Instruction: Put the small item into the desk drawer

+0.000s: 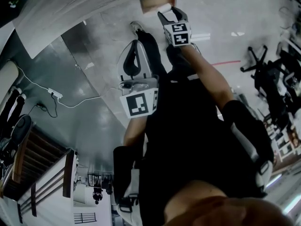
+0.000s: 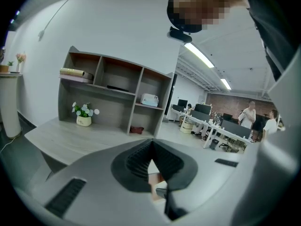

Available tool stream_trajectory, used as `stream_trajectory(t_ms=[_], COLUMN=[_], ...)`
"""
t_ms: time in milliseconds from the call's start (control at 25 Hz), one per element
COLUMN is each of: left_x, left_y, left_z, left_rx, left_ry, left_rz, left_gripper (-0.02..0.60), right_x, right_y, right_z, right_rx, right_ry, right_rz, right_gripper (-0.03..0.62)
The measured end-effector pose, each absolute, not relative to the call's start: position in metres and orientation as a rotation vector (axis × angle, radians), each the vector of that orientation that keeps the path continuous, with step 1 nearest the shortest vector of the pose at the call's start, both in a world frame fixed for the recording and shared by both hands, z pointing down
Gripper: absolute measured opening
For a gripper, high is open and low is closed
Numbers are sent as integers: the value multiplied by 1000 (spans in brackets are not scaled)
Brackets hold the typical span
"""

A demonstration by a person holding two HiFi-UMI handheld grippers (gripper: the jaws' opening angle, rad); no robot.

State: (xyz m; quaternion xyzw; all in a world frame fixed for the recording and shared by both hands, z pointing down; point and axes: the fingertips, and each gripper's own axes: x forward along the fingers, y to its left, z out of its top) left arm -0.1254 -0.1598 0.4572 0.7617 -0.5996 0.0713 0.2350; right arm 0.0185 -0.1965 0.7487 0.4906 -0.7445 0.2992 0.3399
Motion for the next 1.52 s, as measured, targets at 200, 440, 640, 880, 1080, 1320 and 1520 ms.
stream_trajectory(t_ms=[200,440,640,880,1080,1320,1520], left_x=[-125,-128,-129,-128,-124,-131,-129], left_y=[-162,-161,-163,-163,-160,-164,-164], left_z=[467,482,490,507,523,529,531], left_rx=[2093,2092,2078,2062,2047,2029,2027], left_ry=[-1621,-1588,-1579,-1557,-1548,-1534,-1525], left_rz=[209,234,227,235,245,248,253], left_gripper=[-5,-5,-5,-5,-5,-5,-5], right_x=[17,19,20,24,23,16,15], right_y=[-203,-210,-210,-208,-201,-207,-200], right_z=[789,829,855,884,903,913,925], right_rx=[1273,1285,1264,1231,1185,1161,1118], right_ry=[-1888,-1820,-1766,-1707,-1660,-1629,-1578], right_rz=[808,864,890,887,939,934,960], right_gripper=[255,255,255,255,255,255,255])
